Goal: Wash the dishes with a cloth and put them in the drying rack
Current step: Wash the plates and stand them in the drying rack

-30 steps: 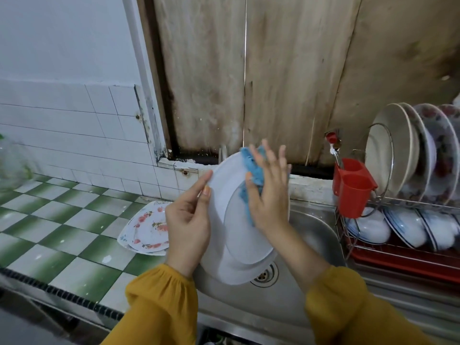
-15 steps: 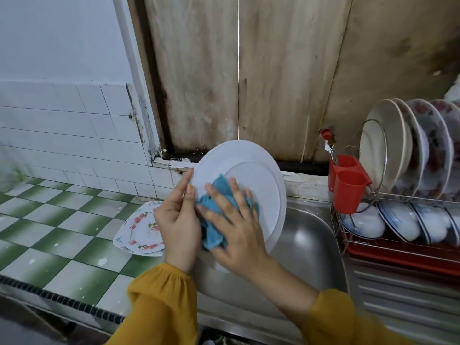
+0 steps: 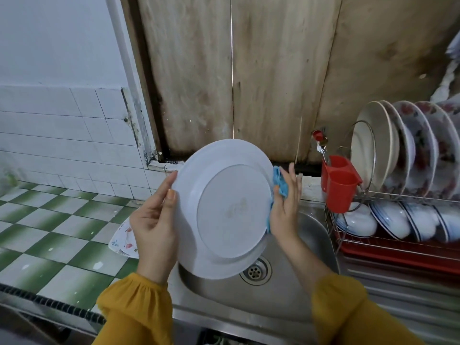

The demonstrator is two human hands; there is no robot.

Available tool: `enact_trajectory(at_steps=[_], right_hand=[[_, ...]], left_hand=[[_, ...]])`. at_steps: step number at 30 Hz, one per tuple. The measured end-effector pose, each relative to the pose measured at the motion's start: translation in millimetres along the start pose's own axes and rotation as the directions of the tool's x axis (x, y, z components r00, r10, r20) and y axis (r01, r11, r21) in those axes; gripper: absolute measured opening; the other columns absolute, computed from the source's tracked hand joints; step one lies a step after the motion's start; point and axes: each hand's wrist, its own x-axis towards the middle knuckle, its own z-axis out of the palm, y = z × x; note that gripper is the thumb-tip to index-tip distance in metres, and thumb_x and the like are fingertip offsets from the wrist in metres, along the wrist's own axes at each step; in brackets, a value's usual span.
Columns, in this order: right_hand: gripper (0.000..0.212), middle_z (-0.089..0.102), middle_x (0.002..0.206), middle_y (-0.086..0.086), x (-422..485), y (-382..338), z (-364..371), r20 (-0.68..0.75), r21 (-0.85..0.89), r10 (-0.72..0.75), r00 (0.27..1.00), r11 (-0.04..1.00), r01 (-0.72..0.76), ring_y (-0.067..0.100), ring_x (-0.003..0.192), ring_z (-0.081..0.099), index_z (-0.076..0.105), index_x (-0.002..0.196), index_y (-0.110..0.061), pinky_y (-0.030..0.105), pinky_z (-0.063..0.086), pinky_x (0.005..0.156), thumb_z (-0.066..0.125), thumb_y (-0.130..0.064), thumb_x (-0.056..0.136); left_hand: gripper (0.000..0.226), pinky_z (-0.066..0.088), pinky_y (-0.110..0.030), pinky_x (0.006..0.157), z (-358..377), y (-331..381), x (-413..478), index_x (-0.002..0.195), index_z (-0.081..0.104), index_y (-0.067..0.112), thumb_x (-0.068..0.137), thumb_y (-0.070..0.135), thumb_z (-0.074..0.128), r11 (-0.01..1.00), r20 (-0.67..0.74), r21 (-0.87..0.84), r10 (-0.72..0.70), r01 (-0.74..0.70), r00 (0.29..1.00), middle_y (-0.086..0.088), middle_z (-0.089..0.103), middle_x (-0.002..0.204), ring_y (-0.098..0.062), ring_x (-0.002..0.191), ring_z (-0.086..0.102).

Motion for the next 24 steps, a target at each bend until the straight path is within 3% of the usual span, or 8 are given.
enact_trajectory(at_steps=[6,10,12,15,18,21,22,24], right_hand=[[0.053,0.016,0.161,-0.007,-16,-61,19,0.128,-0.154,-0.28,0.951,0.942,0.298,0.022,0.151,-0.001,0.04,0.144,-0.027,0.057,0.0,0.118,0.037,-0.03,0.091],[0.054,0.009,0.163,-0.009,-77,-59,26,0.34,-0.134,-0.517,0.786,0.8,0.584,0.031,0.151,0.004,0.026,0.152,-0.03,0.061,0.005,0.116,0.035,-0.036,0.099],[0.051,0.012,0.163,-0.006,-87,-41,23,0.31,-0.153,-0.483,0.819,0.825,0.544,0.034,0.15,0.006,0.025,0.151,-0.036,0.063,0.01,0.116,0.027,-0.046,0.102],[0.048,0.014,0.162,-0.005,-75,-24,21,0.113,-0.073,-0.27,0.956,0.957,0.279,0.026,0.15,0.008,0.031,0.148,-0.042,0.047,0.013,0.12,0.035,-0.046,0.1],[0.039,0.036,0.152,0.0,-45,-29,18,-0.106,0.194,0.079,0.991,0.979,-0.058,0.014,0.142,0.031,0.045,0.135,-0.04,0.027,0.03,0.114,0.045,-0.035,0.096],[0.012,0.064,0.093,0.003,-5,-37,8,-0.078,0.526,0.672,0.737,0.656,-0.542,0.022,0.09,0.062,0.06,0.092,-0.021,0.026,0.05,0.068,0.05,-0.025,0.097],[0.019,0.063,0.078,0.004,3,-39,4,-0.008,0.575,0.785,0.62,0.511,-0.639,0.023,0.074,0.062,0.057,0.079,-0.017,0.026,0.047,0.059,0.05,-0.026,0.095],[0.029,0.061,0.063,0.003,10,-42,-4,0.07,0.631,0.848,0.525,0.37,-0.682,0.021,0.057,0.06,0.054,0.07,-0.016,0.025,0.047,0.055,0.051,-0.034,0.092]], left_hand=[[0.029,0.048,-0.038,0.103,19,5,-16,0.112,0.071,0.036,0.092,0.018,0.059,0.996,0.091,0.061,0.055,-0.061,0.994,0.003,0.07,0.117,-0.016,0.115,0.063],[0.03,0.051,-0.032,0.099,25,8,-13,0.109,0.068,0.028,0.097,0.005,0.053,0.998,-0.025,0.046,0.041,-0.039,0.999,0.001,0.071,0.115,-0.021,0.116,0.063],[0.029,0.05,-0.028,0.099,20,12,-9,0.11,0.068,0.028,0.097,0.007,0.053,0.998,-0.038,0.028,0.06,-0.059,0.997,0.008,0.07,0.116,-0.017,0.117,0.062],[0.029,0.048,-0.021,0.097,12,18,-8,0.112,0.069,0.031,0.096,0.011,0.055,0.989,0.017,0.066,0.133,-0.134,0.991,0.016,0.068,0.117,-0.008,0.112,0.063],[0.032,0.048,-0.019,0.097,8,22,-9,0.111,0.071,0.035,0.093,0.014,0.055,0.984,0.054,0.069,0.163,-0.166,0.985,0.02,0.071,0.11,-0.005,0.11,0.063],[0.03,0.049,-0.012,0.077,5,24,-10,0.115,0.069,0.028,0.094,0.01,0.057,0.968,0.123,0.115,0.207,-0.222,0.97,0.023,0.071,0.082,0.004,0.081,0.064],[0.027,0.045,-0.009,0.067,5,24,-11,0.113,0.068,0.026,0.096,0.01,0.055,0.965,0.157,0.125,0.212,-0.232,0.965,0.022,0.066,0.069,0.006,0.068,0.059],[0.022,0.046,-0.013,0.067,7,23,-13,0.106,0.068,0.034,0.099,0.021,0.051,0.97,0.172,0.123,0.186,-0.208,0.967,0.016,0.067,0.075,0.0,0.072,0.059]])
